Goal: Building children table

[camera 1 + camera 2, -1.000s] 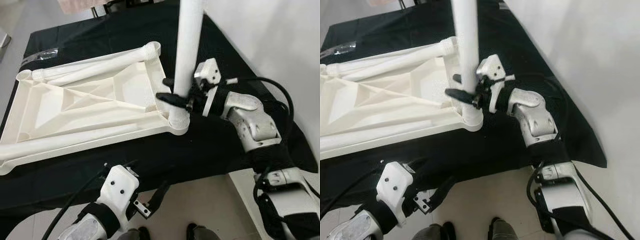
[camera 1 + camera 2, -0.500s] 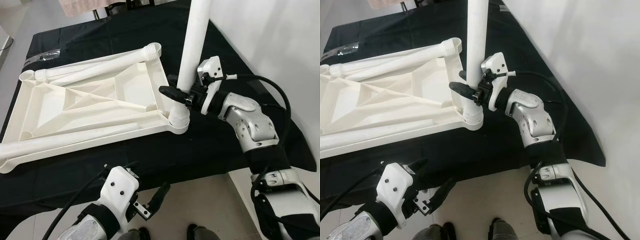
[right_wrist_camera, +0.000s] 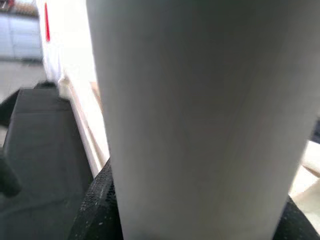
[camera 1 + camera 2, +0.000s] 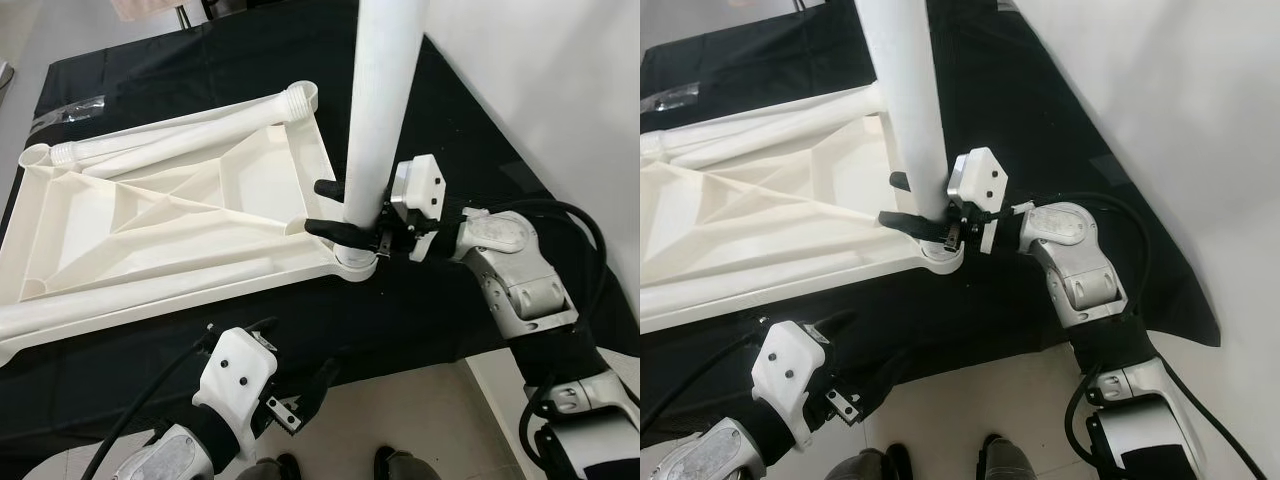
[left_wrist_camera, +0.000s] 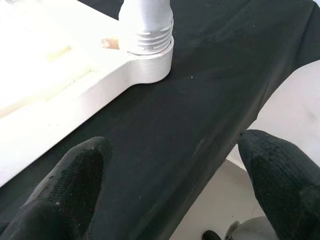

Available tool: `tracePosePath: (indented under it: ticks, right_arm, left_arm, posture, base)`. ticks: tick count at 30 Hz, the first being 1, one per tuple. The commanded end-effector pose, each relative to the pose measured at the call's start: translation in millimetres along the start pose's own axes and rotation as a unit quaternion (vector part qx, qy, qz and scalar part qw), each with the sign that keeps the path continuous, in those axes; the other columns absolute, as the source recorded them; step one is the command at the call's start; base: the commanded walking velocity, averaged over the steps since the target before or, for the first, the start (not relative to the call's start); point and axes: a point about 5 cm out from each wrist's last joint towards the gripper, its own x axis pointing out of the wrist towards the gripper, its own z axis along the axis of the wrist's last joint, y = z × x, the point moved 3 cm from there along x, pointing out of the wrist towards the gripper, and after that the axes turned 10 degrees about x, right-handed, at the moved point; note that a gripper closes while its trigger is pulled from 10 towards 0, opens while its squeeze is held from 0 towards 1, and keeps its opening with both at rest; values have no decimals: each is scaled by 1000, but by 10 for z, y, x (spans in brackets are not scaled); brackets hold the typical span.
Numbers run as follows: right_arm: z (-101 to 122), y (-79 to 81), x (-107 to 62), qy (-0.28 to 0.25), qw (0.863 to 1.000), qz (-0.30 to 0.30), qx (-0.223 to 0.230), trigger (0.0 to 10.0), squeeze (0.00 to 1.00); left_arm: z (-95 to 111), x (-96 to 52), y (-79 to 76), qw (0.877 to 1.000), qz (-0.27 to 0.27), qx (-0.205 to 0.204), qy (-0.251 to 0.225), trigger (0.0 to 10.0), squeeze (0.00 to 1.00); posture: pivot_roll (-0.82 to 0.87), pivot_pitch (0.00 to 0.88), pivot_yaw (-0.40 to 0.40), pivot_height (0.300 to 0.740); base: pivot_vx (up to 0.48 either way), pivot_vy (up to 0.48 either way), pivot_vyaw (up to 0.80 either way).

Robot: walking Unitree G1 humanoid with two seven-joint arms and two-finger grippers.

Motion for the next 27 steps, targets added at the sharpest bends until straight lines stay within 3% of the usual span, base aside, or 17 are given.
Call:
tracePosePath:
  ticks: [1, 3, 4, 10, 13, 22, 27]
  right_arm:
    - [-770, 171, -82, 137, 983, 8, 123, 10000, 0]
    - [-765, 73, -76, 141, 978, -15, 151, 10000, 0]
    - [-760, -80, -60, 133, 968, -68, 202, 10000, 0]
    - [-765, -161, -52, 127, 958, -102, 236, 10000, 0]
    - [-843, -268, -82, 115, 936, -172, 284, 10000, 0]
    - [-1027, -244, -196, 118, 905, -257, 318, 10000, 0]
    - [-1040, -196, -207, 118, 902, -264, 319, 10000, 0]
  left_arm:
    - [-48, -33, -22, 1000, -7, -3, 14, 10000, 0]
    - [-48, -33, -24, 1000, -7, -3, 14, 10000, 0]
    - [-49, -32, -30, 1000, -8, -4, 14, 10000, 0]
    - [-48, -31, -34, 1000, -9, -4, 13, 10000, 0]
    - [-48, -26, -36, 1000, -8, -4, 13, 10000, 0]
    - [-49, -18, -19, 1000, -6, -3, 12, 10000, 0]
    - [-50, -16, -13, 1000, -7, -2, 12, 10000, 0]
  posture:
    - [24, 292, 91, 740]
    - [24, 287, 89, 740]
    - [23, 286, 88, 740]
    - [23, 286, 88, 740]
    - [24, 285, 86, 740]
    - [21, 287, 89, 740]
    - [18, 286, 93, 740]
  base:
    - [0, 0, 0]
    - [0, 0, 0]
    - [0, 0, 0]
    - [0, 0, 0]
    - [0, 0, 0]
    - [0, 0, 0]
    - [0, 0, 0]
